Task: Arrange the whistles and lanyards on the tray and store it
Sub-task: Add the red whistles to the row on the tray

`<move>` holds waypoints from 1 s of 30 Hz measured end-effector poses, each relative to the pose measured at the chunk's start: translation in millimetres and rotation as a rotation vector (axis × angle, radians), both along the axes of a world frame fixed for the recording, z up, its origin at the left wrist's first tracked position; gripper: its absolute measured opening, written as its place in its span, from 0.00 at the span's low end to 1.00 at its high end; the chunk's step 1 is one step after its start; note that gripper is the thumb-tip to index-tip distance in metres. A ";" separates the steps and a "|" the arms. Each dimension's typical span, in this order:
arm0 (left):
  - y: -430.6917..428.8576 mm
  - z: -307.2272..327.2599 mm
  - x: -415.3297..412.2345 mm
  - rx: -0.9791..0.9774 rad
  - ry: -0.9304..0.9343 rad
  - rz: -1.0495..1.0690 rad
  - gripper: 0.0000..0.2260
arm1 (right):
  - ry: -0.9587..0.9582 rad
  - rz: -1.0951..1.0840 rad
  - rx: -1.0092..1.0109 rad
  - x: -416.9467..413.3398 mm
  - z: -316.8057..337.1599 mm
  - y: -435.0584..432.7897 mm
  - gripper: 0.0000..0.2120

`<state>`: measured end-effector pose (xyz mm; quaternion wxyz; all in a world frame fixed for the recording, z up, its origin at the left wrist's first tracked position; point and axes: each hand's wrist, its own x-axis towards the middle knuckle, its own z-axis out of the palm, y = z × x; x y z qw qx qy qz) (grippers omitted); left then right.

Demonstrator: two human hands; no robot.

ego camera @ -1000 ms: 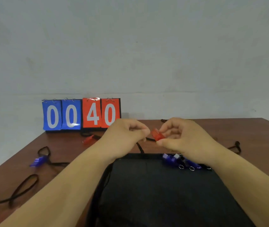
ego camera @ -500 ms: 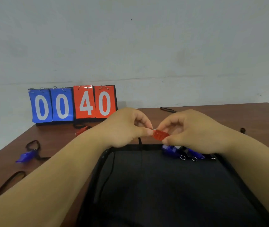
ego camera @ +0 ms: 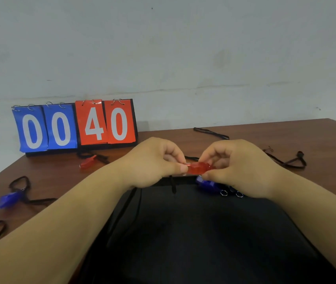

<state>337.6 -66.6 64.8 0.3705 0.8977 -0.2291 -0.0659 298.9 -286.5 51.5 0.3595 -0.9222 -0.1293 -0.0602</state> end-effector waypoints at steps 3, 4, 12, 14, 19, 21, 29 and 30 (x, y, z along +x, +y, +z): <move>-2.3 -0.7 -1.0 -0.061 0.054 0.006 0.06 | -0.050 -0.008 -0.027 -1.6 -4.7 -0.7 0.11; -2.9 -1.1 -1.4 -0.077 0.061 0.010 0.06 | -0.071 -0.019 -0.029 -1.8 -5.5 -0.4 0.10; -3.0 -5.7 2.4 -0.030 -0.016 -0.025 0.07 | -0.037 -0.050 -0.046 -2.9 -5.8 0.5 0.04; -4.4 -11.3 4.4 0.045 -0.040 -0.044 0.07 | -0.004 -0.039 -0.134 -3.2 -7.1 1.6 0.04; -7.6 -19.9 6.7 0.169 -0.044 -0.077 0.05 | 0.042 -0.042 -0.252 -4.6 -11.2 7.6 0.07; -9.4 -21.3 7.1 0.206 -0.044 -0.089 0.05 | 0.052 -0.045 -0.280 -4.9 -11.9 9.9 0.09; -14.4 -29.0 9.1 0.325 -0.024 -0.116 0.07 | 0.041 -0.008 -0.497 -4.1 -13.9 14.6 0.12; -14.7 -29.6 9.4 0.332 -0.028 -0.116 0.08 | 0.030 -0.002 -0.522 -3.3 -14.3 14.5 0.12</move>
